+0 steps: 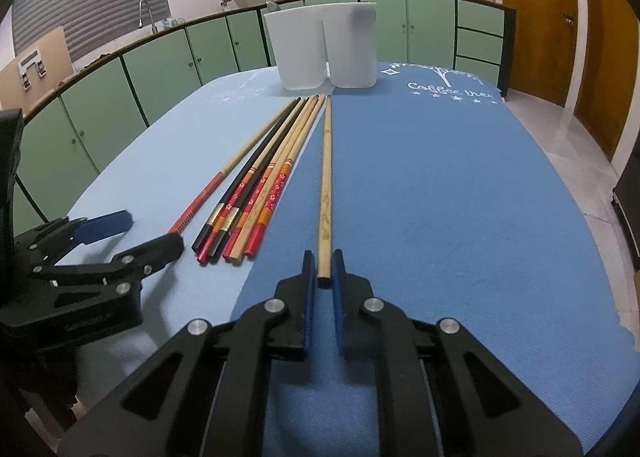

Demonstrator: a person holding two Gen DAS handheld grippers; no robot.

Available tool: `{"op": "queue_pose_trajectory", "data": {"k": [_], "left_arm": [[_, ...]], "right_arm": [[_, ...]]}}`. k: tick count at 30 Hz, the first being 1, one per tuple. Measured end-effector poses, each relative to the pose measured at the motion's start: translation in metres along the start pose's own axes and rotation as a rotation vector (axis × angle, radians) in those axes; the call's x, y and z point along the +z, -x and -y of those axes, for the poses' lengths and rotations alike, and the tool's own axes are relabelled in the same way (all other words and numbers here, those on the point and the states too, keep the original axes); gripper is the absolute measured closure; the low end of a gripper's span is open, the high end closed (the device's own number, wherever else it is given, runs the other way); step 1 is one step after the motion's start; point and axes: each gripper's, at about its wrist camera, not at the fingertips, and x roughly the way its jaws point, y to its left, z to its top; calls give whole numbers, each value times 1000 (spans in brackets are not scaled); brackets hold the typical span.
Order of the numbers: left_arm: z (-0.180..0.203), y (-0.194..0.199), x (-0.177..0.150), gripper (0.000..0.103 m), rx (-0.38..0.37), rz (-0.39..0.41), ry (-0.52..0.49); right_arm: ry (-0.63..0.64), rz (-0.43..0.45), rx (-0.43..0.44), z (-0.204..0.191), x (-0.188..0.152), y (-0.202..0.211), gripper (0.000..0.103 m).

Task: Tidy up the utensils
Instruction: 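Grasp one chopstick with the right tool while the left tool grasps another, then lift both chopsticks and lower them into the white holder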

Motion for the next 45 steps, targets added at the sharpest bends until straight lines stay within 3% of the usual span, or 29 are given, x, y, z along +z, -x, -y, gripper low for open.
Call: {"op": "queue_pose_trajectory", "data": {"k": [2, 7, 9, 20, 29, 45], "left_arm": [[2, -1, 1, 49, -12, 11, -5], [7, 0, 1, 90, -75, 30, -6], [8, 0, 2, 97, -91, 30, -5], [1, 45, 30, 97, -68, 135, -5], [-4, 92, 88, 97, -83, 290, -11], [-9, 93, 172, 97, -99, 393, 11]], "right_arm": [[0, 5, 4, 0, -1, -1, 93], [-24, 0, 23, 3, 1, -1, 96], [-21, -6, 25, 3, 2, 1, 97], [11, 108, 13, 5, 39, 44, 97], [-9, 222, 39, 14, 96, 80, 97], [-58, 254, 45, 30, 199, 75, 97]]}}
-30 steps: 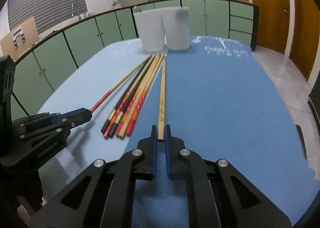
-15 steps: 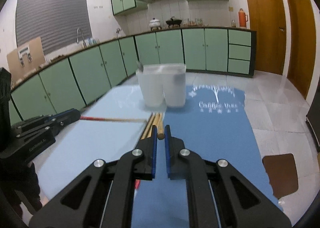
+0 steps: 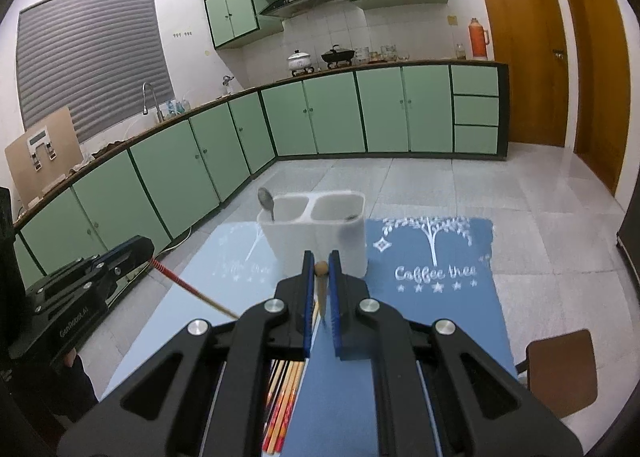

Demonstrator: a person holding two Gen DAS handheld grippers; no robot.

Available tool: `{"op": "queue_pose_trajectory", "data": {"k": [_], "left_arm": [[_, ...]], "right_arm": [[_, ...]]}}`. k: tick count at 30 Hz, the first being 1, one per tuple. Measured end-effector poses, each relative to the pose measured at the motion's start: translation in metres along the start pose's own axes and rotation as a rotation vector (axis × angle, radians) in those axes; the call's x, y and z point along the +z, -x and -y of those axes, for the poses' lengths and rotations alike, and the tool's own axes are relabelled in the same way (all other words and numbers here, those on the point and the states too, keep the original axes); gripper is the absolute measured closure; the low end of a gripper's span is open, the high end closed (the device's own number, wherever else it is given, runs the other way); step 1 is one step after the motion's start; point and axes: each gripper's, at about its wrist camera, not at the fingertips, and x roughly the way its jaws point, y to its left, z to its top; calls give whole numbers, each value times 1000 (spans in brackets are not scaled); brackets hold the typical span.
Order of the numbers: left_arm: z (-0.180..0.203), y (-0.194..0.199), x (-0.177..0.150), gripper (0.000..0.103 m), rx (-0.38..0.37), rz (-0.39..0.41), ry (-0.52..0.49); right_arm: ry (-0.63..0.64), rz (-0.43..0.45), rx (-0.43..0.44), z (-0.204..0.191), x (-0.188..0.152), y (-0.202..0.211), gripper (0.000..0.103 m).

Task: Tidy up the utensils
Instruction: 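Lift both chopsticks and lower them into the white holder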

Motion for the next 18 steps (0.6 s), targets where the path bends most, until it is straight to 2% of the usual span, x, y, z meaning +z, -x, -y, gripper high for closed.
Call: {"op": "queue_pose_trajectory", "data": {"k": [9, 18], "left_arm": [[2, -4, 31, 97, -16, 64, 9], [-1, 8, 83, 97, -24, 224, 43]], "right_arm": [[23, 72, 17, -1, 36, 9, 97], [2, 181, 22, 8, 74, 30, 97]]}}
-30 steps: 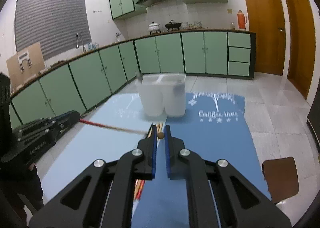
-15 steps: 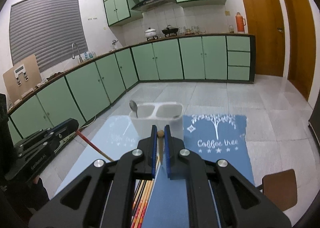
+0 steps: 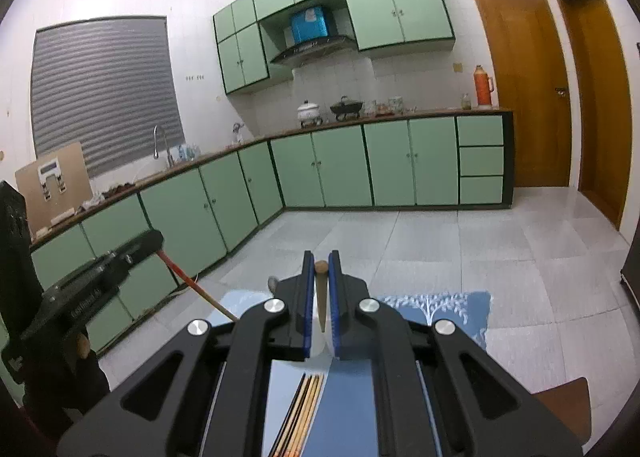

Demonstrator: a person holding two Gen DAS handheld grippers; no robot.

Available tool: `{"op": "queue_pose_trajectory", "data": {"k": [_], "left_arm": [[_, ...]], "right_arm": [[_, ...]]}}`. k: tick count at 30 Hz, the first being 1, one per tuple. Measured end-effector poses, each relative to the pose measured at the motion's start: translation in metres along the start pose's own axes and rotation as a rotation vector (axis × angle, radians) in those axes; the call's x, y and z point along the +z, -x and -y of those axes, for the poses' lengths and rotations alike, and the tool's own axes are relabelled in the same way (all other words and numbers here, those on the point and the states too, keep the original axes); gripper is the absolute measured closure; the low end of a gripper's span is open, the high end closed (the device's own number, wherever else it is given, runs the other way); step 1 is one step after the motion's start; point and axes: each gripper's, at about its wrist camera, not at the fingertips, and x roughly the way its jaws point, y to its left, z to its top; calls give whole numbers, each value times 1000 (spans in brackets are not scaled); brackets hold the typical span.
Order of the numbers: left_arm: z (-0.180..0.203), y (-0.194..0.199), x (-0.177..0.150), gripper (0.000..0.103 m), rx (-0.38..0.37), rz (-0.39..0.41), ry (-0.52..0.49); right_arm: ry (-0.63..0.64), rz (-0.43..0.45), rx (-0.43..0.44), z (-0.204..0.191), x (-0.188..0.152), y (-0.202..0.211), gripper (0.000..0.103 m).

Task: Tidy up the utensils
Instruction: 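Lift both chopsticks and lower them into the white holder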

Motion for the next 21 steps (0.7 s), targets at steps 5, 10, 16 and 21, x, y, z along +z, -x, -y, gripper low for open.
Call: {"op": "queue_pose_trajectory", "data": {"k": [5, 10, 16, 21], "left_arm": [[4, -14, 21, 97, 11, 74, -6], [3, -40, 23, 97, 37, 104, -13], [-6, -85, 0, 97, 51, 27, 1], [-19, -110, -22, 95, 57, -78, 20]], "right_arm": [[3, 27, -15, 4, 14, -10, 97], [14, 16, -49, 10, 17, -30, 97], [8, -48, -70, 17, 3, -69, 97], [4, -103, -61, 17, -13, -94, 94]]}}
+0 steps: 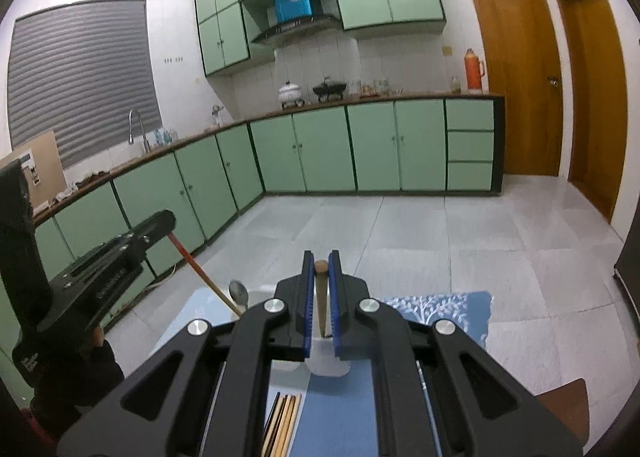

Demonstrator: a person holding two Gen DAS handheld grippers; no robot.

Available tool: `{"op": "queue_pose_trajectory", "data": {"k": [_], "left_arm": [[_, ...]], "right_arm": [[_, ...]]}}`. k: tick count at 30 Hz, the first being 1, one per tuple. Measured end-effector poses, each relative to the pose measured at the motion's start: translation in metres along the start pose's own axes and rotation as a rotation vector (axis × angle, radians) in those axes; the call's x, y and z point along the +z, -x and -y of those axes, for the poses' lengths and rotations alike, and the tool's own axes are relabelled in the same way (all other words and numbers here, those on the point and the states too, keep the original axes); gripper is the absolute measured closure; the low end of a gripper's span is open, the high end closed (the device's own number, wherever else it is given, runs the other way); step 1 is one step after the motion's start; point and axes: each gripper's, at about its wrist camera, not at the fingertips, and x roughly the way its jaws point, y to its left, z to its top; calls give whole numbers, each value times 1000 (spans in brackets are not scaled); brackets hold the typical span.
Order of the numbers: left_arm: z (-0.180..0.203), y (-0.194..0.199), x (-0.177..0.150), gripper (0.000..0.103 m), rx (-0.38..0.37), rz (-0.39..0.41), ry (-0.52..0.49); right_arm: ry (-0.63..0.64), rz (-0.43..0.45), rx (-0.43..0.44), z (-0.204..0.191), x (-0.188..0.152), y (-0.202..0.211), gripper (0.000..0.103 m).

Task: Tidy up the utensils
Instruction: 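Lift both chopsticks and lower them into the white holder, then release the chopsticks and move both tools back over the chopstick pile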

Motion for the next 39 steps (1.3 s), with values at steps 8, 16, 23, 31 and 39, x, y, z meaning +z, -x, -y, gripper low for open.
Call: {"op": "queue_pose_trajectory", "data": {"k": [8, 16, 23, 31, 39], "left_arm": [[-9, 15, -13, 67, 10, -29, 17], [-12, 56, -40, 53, 15, -84, 16], [-13, 84, -90, 51, 7, -185, 0], [-12, 98, -164, 51, 16, -362, -47], [-19, 108, -216, 51, 38, -469, -42]], "right_arm": [[-17, 20, -4, 2, -8, 10, 78], [-23, 23, -24, 3, -44, 41, 53], [-24, -62, -13, -3, -101, 53, 48], [-40, -200, 3, -19, -180, 54, 48], [-28, -332, 5, -28, -241, 56, 48]]}}
